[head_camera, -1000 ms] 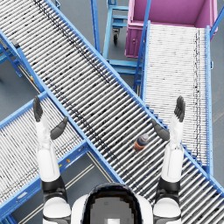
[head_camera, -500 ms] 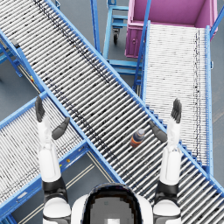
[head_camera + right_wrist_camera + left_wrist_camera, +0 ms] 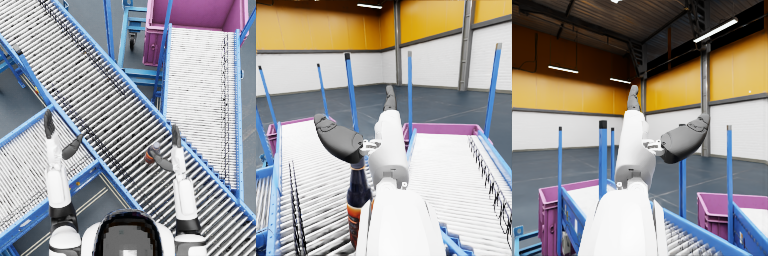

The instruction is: Pick up the oil and place it on the left assembly line, put the cola on the right, and keep Sprite still

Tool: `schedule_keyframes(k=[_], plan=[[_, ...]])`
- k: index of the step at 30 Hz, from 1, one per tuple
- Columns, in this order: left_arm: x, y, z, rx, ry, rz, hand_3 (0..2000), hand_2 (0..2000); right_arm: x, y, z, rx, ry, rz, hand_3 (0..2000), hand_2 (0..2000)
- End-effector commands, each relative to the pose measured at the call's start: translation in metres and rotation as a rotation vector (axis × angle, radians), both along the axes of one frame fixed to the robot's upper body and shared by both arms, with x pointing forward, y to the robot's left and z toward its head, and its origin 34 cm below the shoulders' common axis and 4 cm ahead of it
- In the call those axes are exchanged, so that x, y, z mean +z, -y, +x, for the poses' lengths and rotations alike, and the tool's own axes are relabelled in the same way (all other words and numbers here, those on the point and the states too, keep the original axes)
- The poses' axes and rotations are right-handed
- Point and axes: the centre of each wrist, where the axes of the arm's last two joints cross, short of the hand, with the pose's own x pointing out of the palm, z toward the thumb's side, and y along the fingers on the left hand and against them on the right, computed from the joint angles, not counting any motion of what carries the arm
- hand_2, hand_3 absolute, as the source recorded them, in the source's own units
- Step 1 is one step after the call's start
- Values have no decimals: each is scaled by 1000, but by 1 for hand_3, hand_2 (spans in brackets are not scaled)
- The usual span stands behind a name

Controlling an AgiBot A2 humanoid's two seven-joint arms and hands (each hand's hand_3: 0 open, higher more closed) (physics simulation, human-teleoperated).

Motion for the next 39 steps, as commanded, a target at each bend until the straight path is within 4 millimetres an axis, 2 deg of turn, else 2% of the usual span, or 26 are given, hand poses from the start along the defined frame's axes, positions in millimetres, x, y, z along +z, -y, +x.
schedule_keyframes(k=[1,3,11,16,24,27,28,29,31,33,34,35,36,37,39], plan=[[1,1,1,-5,1,2,0,0,-29,-8,6,25,-114,-17,0,0],[0,7,3,-26,-6,10,0,0,-43,-16,13,48,-171,-22,0,0],[-2,2,16,-12,-35,-11,0,0,-80,-39,45,80,-332,-31,0,0],[-7,3,28,-15,-73,-21,0,0,-106,-45,63,68,-453,-42,0,0],[-10,6,35,-25,-97,-28,0,0,-144,-45,72,46,-621,-56,0,0],[-10,4,34,-18,-92,-36,0,0,-147,-52,76,96,-635,-85,0,0],[-10,4,34,-18,-92,-37,0,0,-146,-54,76,105,-628,-95,327,1361],[-10,4,34,-18,-92,-38,0,0,-145,-56,78,100,-628,-104,653,2000],[-11,5,35,-21,-96,-38,0,0,-148,-61,82,52,-650,-149,1307,2000],[-11,3,35,-14,-96,-45,0,0,-153,-74,83,81,-673,-225,1960,2000],[-11,2,34,-11,-94,-48,0,0,-151,-75,83,93,-655,-245,2000,2000],[-11,2,34,-11,-93,-49,0,0,-140,-70,82,78,-600,-224,2000,2000],[-10,2,33,-11,-88,-50,0,0,-120,-66,77,56,-512,-173,2000,2000],[-9,3,33,-14,-85,-48,0,0,-92,-60,76,20,-410,-102,2000,2000],[-6,9,30,-32,-69,-37,0,0,-37,-41,86,-36,-243,25,2000,2000]])
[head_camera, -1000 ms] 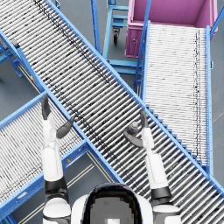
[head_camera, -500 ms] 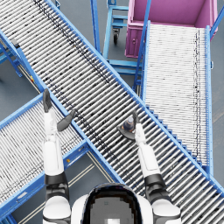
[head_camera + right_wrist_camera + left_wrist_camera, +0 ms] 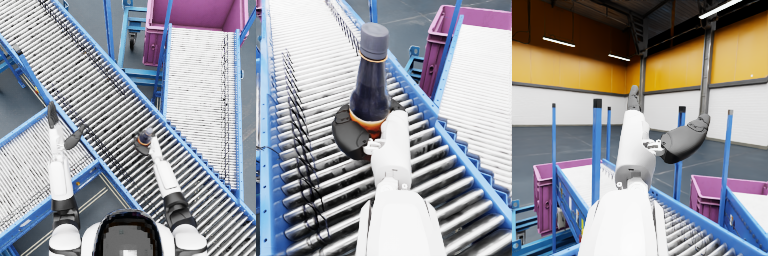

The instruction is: Pick up the oil and place it on the left assembly line, put the cola on the right, and keep Sprite still

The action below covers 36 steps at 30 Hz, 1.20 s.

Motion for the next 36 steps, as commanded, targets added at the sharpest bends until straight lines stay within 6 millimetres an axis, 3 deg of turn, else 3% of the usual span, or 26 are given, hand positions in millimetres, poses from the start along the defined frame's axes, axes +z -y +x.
schedule_keyframes(k=[1,3,7,11,18,19,20,22,23,24,28,32,36], plan=[[11,4,-5,-13,46,10,0,0,97,30,10,-88,336,169,2000,2000],[14,2,-8,-5,62,6,0,0,136,49,14,-25,479,214,2000,2000],[18,9,-9,-24,78,14,0,0,168,80,24,-58,583,243,2000,2000],[22,14,-11,-40,96,19,0,0,165,118,52,-170,519,279,2000,2000],[24,16,-9,-45,100,15,0,0,156,167,97,-332,320,397,2000,2000],[24,16,-9,-45,100,14,0,0,156,173,104,-355,278,423,1673,639],[27,17,-9,-48,107,15,0,0,156,179,111,-415,212,450,1347,0],[28,17,-10,-48,113,13,0,0,164,192,121,-498,70,514,693,0],[29,16,-11,-44,118,11,0,0,142,178,108,-485,161,428,367,0],[28,17,-12,-47,117,12,0,0,183,198,122,-526,135,506,40,0],[28,15,-16,-39,126,6,0,0,216,202,113,-527,330,436,0,0],[22,15,-15,-40,108,2,0,0,246,184,95,-447,527,295,0,0],[35,17,-11,-46,139,4,0,0,259,159,62,-358,701,209,0,0]])
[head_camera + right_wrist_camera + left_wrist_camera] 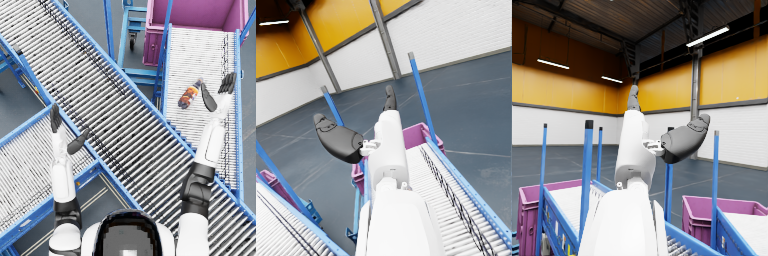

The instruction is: Pick up the oil and place it on the left assembly line, put the cola on the right, and keep Sprite still

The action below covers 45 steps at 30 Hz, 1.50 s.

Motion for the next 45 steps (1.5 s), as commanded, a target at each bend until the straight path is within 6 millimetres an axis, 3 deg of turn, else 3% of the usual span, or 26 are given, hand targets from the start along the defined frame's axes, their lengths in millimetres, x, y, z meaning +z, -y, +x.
schedule_keyframes(k=[1,9,10,16,26,45], plan=[[10,3,6,-9,19,4,0,0,24,-28,-35,44,182,-148,0,0],[6,4,9,-14,2,1,0,0,-10,-71,-75,170,204,-295,0,0],[14,6,10,-19,24,3,0,0,-15,-74,-78,181,199,-303,0,0],[8,7,9,-22,7,0,0,0,-41,-91,-94,251,157,-343,0,0],[-10,10,5,-58,-59,-7,0,0,-56,-93,-102,294,112,-319,0,0],[-74,26,-27,-278,-394,-53,0,0,-80,-108,-153,597,27,-251,0,0]])
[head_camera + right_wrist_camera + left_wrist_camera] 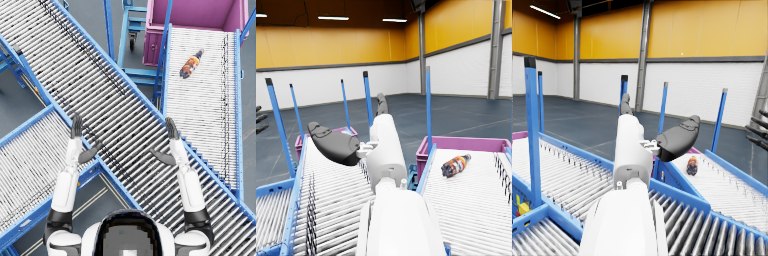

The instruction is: Pick up the oil and place it on the left assembly line, put the cola on the right, and keep Sprite still

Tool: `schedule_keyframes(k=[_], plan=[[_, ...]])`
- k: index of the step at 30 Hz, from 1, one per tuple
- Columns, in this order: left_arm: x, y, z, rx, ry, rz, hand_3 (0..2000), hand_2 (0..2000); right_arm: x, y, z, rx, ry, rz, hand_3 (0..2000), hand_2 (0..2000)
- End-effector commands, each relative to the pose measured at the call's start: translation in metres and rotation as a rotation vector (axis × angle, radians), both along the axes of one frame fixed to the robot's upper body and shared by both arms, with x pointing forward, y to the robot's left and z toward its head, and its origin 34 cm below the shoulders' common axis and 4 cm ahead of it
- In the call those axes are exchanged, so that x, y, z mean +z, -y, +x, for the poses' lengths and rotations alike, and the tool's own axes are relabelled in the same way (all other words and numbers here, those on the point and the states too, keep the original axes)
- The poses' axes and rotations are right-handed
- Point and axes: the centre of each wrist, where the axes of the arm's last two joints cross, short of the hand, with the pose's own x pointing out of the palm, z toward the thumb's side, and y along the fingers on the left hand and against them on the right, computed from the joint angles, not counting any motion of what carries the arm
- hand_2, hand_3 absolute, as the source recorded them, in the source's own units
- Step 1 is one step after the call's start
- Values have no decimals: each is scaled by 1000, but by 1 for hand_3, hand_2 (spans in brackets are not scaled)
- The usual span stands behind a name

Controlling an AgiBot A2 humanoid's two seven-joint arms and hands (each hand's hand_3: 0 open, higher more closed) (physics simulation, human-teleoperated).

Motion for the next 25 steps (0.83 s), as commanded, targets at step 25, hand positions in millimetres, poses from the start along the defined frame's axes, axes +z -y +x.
schedule_keyframes(k=[25], plan=[[-5,2,-4,-19,-33,-6,0,0,-1,-2,-5,27,-12,4,0,0]])
